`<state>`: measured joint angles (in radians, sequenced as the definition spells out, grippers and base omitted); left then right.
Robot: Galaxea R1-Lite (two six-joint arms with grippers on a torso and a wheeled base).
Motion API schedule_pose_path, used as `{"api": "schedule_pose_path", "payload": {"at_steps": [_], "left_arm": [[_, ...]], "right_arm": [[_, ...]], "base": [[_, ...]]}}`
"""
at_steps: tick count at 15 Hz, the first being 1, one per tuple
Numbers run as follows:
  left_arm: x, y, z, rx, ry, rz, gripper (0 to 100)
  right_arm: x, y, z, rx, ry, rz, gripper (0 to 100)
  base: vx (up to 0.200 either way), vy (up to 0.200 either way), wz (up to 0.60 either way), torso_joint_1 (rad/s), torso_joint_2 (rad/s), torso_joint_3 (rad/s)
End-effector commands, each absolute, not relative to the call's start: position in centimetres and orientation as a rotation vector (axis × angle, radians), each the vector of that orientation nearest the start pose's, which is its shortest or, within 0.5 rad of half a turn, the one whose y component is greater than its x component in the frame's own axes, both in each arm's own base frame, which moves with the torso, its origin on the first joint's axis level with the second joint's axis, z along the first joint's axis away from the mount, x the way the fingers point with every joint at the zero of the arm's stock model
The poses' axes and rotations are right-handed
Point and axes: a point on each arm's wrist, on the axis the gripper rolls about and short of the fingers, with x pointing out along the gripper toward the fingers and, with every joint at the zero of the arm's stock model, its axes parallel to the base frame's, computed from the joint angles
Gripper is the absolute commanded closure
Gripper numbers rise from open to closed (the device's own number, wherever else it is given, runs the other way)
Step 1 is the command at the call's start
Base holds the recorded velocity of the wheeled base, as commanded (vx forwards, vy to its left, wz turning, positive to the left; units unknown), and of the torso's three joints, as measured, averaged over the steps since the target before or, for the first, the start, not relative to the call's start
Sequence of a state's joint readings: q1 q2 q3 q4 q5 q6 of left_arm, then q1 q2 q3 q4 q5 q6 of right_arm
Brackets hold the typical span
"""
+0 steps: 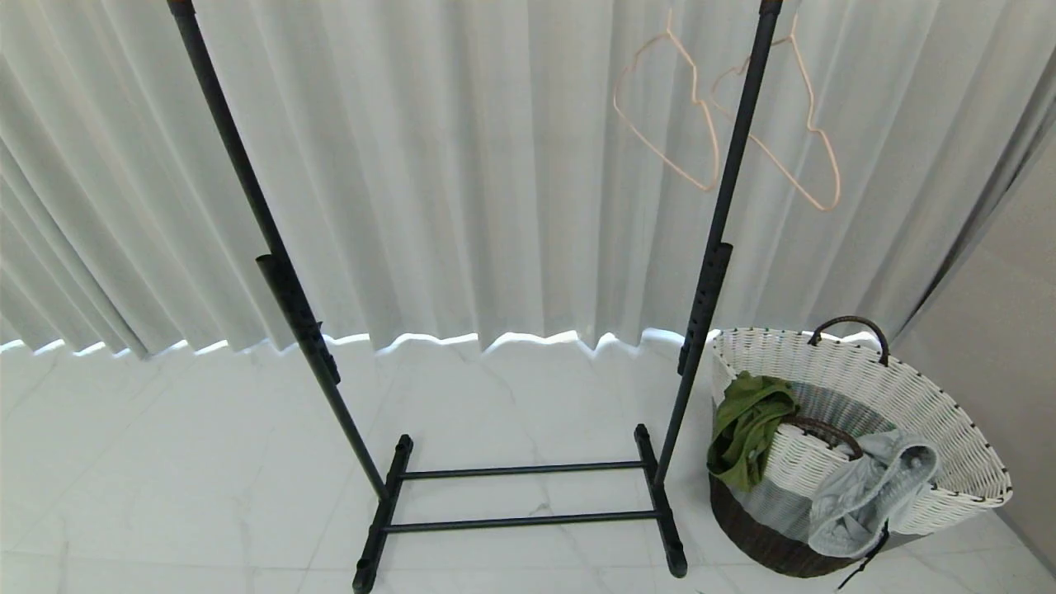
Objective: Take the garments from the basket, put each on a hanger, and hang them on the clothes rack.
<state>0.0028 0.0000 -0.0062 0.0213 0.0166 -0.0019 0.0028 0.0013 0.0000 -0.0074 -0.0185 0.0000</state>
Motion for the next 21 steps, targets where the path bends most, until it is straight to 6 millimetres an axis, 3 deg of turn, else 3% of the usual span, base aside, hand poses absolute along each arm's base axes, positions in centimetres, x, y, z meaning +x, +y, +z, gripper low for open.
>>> {"api": "schedule_pose_path", "payload": {"at_steps": [1,6,14,18,19,21], "left_arm": [[-2.3,0.0,7.5,-0.003,0.015,0.02,0],[-2.3,0.0,7.5,-0.003,0.015,0.02,0],[-2.3,0.0,7.5,0.003,0.017,0.02,0],[-2.3,0.0,7.5,0.0,0.015,0.02,0],[-2.3,0.0,7.5,-0.003,0.015,0.02,0],[-2.3,0.0,7.5,-0.004,0.015,0.02,0]], "right_arm": [[-2.3,0.0,7.6,0.003,-0.006,-0.015,0],[-2.3,-0.1,7.6,0.009,-0.006,-0.017,0],[-2.3,-0.1,7.6,0.005,-0.005,-0.017,0],[-2.3,-0.1,7.8,-0.007,-0.026,-0.019,0],[-2.6,0.0,9.4,-0.006,-0.081,0.009,0],[-2.0,-0.1,14.8,0.001,-0.058,0.104,0]], "base": [[0.0,0.0,0.0,0.0,0.0,0.0],[0.0,0.0,0.0,0.0,0.0,0.0],[0.2,0.0,0.0,0.001,0.0,0.001],[0.0,0.0,0.0,0.0,0.0,0.0],[0.0,0.0,0.0,0.0,0.0,0.0],[0.0,0.0,0.0,0.0,0.0,0.0]]}}
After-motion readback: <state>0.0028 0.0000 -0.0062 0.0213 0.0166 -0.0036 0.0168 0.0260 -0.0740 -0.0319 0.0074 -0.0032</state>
